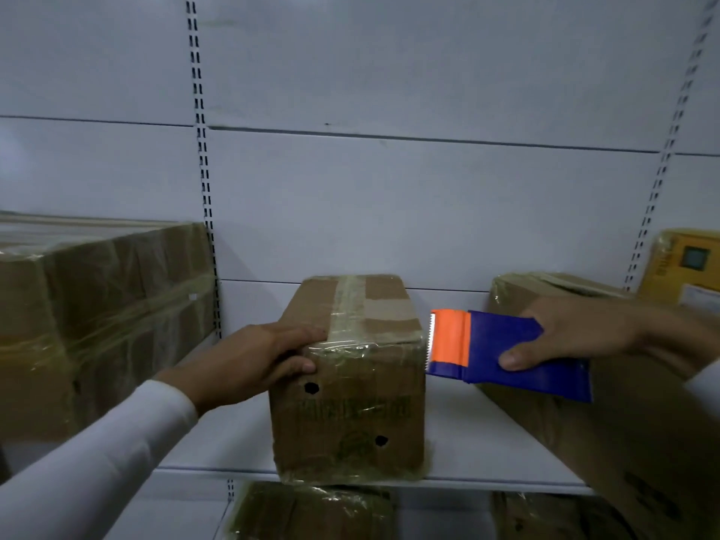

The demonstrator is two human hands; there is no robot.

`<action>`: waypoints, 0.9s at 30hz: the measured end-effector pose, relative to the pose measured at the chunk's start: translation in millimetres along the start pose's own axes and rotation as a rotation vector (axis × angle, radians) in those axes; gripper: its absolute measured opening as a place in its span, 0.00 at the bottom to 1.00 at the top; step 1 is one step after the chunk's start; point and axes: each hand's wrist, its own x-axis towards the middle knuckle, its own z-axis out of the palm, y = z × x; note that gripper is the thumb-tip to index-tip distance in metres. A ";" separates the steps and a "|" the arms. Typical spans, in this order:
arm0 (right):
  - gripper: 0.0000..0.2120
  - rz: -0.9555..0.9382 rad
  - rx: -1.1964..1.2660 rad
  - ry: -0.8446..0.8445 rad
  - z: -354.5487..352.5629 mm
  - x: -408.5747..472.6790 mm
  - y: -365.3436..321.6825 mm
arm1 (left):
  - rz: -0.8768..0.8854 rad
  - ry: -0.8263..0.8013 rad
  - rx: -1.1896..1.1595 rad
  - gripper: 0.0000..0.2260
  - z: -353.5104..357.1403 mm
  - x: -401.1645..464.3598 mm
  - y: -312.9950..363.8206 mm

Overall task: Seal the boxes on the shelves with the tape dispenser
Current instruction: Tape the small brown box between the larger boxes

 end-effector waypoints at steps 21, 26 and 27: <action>0.21 -0.122 0.300 -0.126 31.8 34.7 21.6 | 0.084 -0.121 0.248 0.32 16.0 67.0 48.0; 0.23 -0.065 0.200 -0.142 14.5 12.9 35.5 | 0.084 -0.097 0.242 0.31 18.2 65.6 47.0; 0.20 -0.054 0.207 -0.155 13.8 8.5 37.5 | 0.079 -0.094 0.240 0.31 18.4 65.8 48.0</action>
